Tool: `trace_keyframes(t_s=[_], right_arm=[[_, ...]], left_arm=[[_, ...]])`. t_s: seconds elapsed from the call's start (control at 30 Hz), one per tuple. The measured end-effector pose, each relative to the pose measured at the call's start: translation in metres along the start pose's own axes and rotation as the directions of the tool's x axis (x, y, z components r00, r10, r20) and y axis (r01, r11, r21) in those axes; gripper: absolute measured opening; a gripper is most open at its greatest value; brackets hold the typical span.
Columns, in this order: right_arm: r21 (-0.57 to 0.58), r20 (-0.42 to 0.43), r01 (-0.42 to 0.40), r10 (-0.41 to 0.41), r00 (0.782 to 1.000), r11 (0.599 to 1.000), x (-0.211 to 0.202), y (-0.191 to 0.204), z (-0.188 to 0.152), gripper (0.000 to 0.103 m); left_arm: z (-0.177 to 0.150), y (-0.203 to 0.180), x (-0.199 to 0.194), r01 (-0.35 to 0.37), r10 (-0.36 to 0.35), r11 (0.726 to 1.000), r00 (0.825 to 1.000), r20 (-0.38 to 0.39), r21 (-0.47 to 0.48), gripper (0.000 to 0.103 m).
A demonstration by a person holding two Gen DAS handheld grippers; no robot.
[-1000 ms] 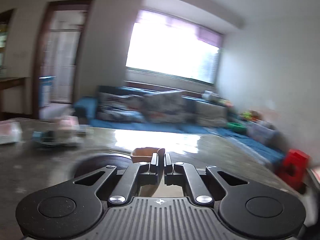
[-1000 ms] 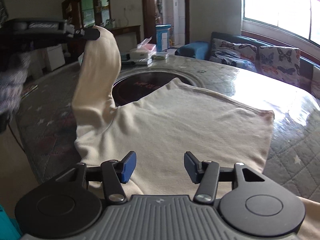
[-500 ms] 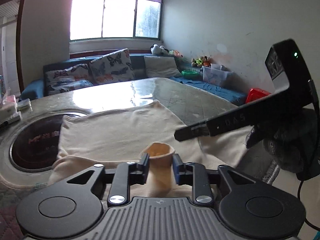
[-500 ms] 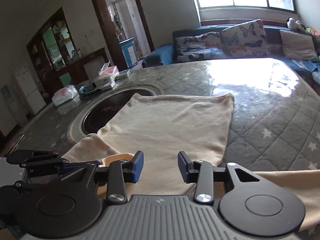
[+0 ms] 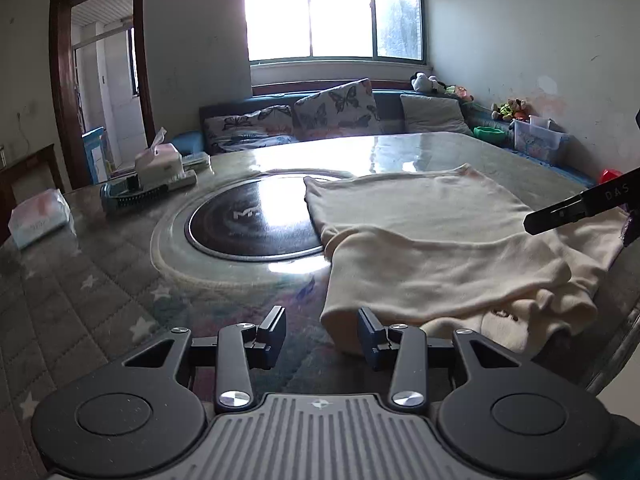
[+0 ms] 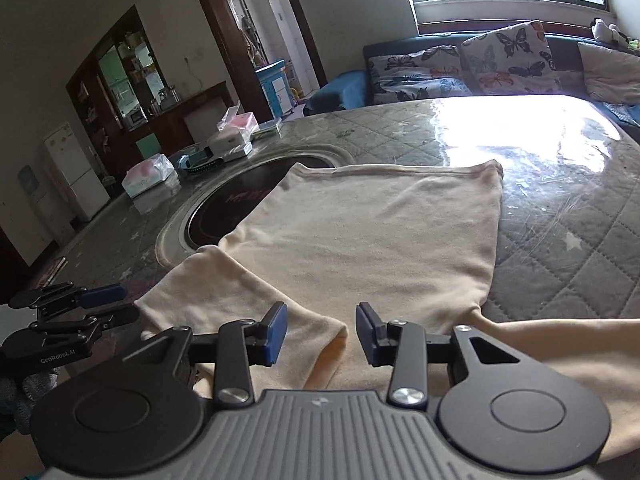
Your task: Fold clothes
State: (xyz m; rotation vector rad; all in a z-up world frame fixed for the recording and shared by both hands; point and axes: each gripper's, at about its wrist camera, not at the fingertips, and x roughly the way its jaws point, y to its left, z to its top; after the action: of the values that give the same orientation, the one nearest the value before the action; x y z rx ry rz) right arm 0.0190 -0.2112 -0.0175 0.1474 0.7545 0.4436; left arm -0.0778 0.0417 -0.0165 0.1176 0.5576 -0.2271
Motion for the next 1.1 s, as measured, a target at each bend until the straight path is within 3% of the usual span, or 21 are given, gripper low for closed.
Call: trace_keyframes(t_s=[0.1, 0.3, 0.43, 0.57, 0.77, 0.87, 1.0, 1.1], right_arm=[[-0.020, -0.032, 0.014, -0.014, 0.999, 1.000, 0.011, 0.004, -0.003, 0.038], [-0.120, -0.049, 0.081, -0.088, 0.995, 0.989, 0.022, 0.018, -0.008, 0.014], [-0.189, -0.025, 0.107, -0.113, 0.993, 0.976, 0.016, 0.027, -0.004, 0.007], [-0.280, 0.088, 0.148, -0.128, 0.988, 0.948, -0.002, 0.048, 0.014, 0.006], [-0.362, 0.274, 0.217, -0.119, 0.954, 0.907, -0.038, 0.072, 0.041, 0.006], [-0.335, 0.219, 0.250, -0.183, 0.958, 0.909, -0.023, 0.060, 0.036, 0.006], [-0.291, 0.056, 0.254, -0.248, 0.967, 0.923, 0.013, 0.036, 0.015, 0.007], [-0.319, 0.049, 0.276, -0.275, 0.960, 0.906, 0.020, 0.035, 0.005, 0.009]], left_arm=[[-0.002, -0.004, 0.004, 0.006, -0.006, 1.000, 1.000, -0.003, 0.000, 0.042], [-0.004, -0.008, 0.012, 0.018, -0.018, 1.000, 1.000, -0.005, 0.006, 0.033], [-0.005, -0.009, 0.014, 0.001, -0.001, 1.000, 1.000, 0.001, -0.003, 0.007], [-0.006, -0.016, 0.003, -0.060, 0.059, 0.998, 0.997, 0.042, 0.025, 0.003], [-0.010, -0.037, -0.015, -0.123, 0.108, 0.983, 0.988, 0.111, 0.134, 0.003], [-0.016, -0.043, -0.012, -0.104, 0.089, 0.980, 0.992, 0.092, 0.169, 0.003], [-0.016, -0.037, -0.008, -0.040, 0.035, 0.985, 0.999, 0.033, 0.166, 0.007], [-0.009, -0.023, -0.014, 0.014, -0.015, 0.990, 1.000, 0.008, 0.138, 0.008]])
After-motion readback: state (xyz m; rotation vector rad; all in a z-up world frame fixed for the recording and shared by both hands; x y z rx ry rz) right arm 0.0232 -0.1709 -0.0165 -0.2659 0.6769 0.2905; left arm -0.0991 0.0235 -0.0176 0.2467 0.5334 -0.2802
